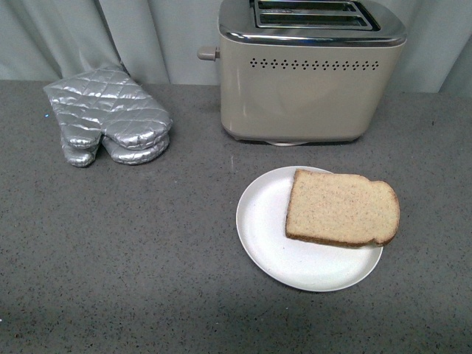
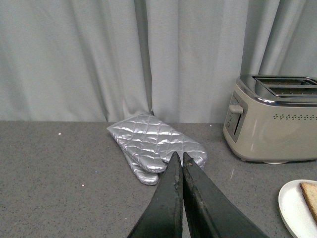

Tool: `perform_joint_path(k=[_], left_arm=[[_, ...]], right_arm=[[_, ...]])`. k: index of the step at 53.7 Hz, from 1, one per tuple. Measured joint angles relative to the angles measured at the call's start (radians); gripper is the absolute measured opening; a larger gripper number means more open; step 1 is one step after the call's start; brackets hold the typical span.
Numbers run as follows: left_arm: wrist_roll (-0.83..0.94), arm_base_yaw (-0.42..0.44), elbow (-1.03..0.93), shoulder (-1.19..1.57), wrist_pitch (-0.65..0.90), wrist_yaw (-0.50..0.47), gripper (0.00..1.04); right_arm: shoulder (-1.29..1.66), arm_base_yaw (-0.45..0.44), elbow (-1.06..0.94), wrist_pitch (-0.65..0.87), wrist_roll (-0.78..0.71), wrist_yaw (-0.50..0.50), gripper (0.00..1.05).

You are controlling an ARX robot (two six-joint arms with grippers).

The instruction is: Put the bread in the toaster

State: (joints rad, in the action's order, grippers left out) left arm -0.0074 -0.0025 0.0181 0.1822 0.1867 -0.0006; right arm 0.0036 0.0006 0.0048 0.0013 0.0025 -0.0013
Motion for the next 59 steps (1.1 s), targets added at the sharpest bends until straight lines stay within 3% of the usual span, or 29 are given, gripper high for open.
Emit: perform_joint_path(k=[6, 10, 21, 24, 30, 37, 59], left_arm=[[0.0, 0.0, 0.0, -0.071, -0.095, 0.0, 0.04], [0.0, 0.0, 0.0, -0.154, -0.177, 0.001, 0.16], [0.0, 0.0, 0.0, -0.177, -0.185, 0.001, 0.64], [0.0, 0.0, 0.0, -0.177, -0.185, 0.001, 0.77], [0.0, 0.0, 0.0, -0.178, -0.185, 0.001, 0.99], [0.002, 0.0, 0.0, -0.178, -0.185, 0.0, 0.98], [0.002, 0.0, 0.0, -0.178, -0.185, 0.0, 0.98]], right_arm=[[0.0, 0.0, 0.0, 0.0, 0.0, 0.0, 0.95], [0.0, 0.0, 0.0, 0.0, 0.0, 0.0, 0.95], [0.0, 0.0, 0.0, 0.0, 0.0, 0.0, 0.95], [0.066, 0.037, 0.025, -0.053, -0.066, 0.104, 0.95], [0.383, 0.041, 0.059, 0.099, -0.1, 0.073, 0.95], [0.843, 0.017, 0.165, 0.301, -0.041, -0.048, 0.95], [1.655, -0.026, 0.514, 0.32, 0.05, -0.308, 0.95]])
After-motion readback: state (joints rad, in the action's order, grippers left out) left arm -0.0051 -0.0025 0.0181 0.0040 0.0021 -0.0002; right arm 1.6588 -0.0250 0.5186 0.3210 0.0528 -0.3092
